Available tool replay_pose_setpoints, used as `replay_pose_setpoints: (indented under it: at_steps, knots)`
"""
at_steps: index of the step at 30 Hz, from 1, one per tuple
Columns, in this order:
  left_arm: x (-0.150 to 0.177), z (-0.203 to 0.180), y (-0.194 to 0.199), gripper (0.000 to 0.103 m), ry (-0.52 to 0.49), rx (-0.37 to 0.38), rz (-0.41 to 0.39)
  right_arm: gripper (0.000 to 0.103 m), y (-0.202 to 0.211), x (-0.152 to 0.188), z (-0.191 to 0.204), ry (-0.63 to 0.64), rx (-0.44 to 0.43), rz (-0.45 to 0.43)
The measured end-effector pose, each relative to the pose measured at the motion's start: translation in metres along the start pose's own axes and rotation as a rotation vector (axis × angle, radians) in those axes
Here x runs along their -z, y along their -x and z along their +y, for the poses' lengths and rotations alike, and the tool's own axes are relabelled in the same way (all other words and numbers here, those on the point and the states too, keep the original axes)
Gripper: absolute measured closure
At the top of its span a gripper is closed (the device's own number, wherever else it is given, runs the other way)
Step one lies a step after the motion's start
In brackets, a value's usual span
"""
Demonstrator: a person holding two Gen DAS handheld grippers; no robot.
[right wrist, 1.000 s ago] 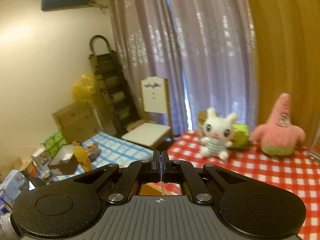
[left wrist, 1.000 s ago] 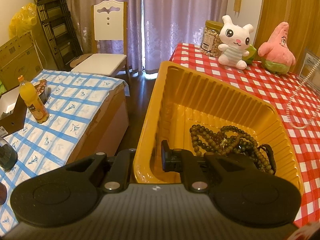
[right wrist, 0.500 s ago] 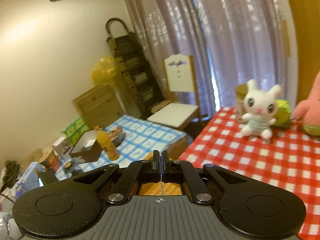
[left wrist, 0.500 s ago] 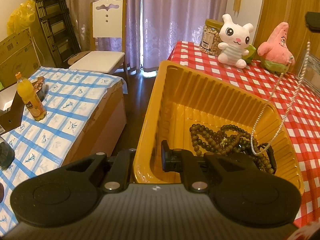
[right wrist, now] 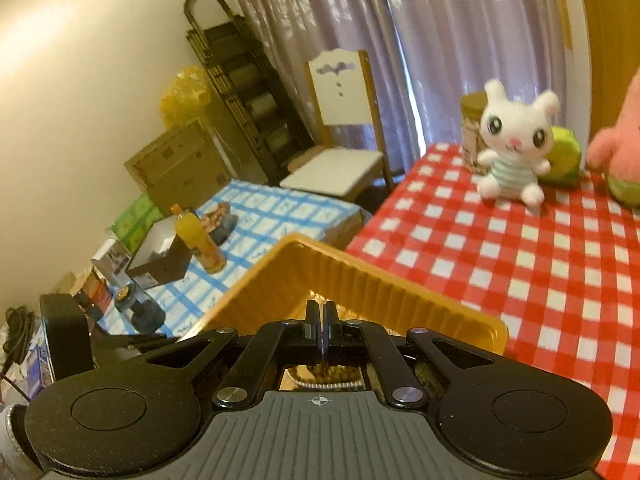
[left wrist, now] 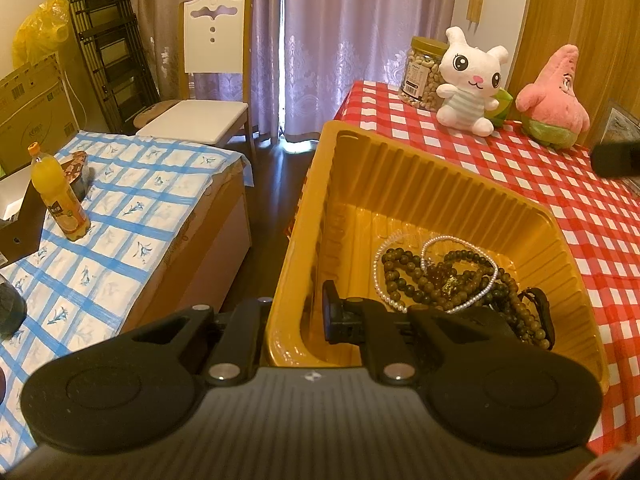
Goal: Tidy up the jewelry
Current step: 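Lower the pearl necklace into the tray and open the right tool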
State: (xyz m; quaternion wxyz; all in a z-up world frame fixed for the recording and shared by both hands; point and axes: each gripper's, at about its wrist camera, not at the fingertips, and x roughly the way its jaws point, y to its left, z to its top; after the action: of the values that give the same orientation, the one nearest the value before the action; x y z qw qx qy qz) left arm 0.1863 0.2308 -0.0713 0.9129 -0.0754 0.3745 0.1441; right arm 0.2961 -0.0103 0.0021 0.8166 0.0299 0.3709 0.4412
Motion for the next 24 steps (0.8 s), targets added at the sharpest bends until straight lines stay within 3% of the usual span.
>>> replay_pose_setpoints:
  at_steps: [19, 21, 23, 24]
  knots:
    - [0.000, 0.003, -0.002, 0.093, 0.001, -0.004, 0.003, 0.100, -0.015, 0.032, -0.019, -0.052, 0.122, 0.122]
    - [0.000, 0.004, -0.002, 0.093, 0.001, -0.004, 0.005, 0.093, -0.016, 0.037, -0.020, -0.059, 0.137, 0.133]
    - [0.001, 0.005, -0.003, 0.093, 0.001, -0.006, 0.006, 0.064, -0.015, 0.041, -0.021, -0.071, 0.152, 0.133]
    - [0.002, 0.005, -0.004, 0.093, 0.000, -0.007, 0.007, 0.057, -0.013, 0.044, -0.021, -0.078, 0.161, 0.125]
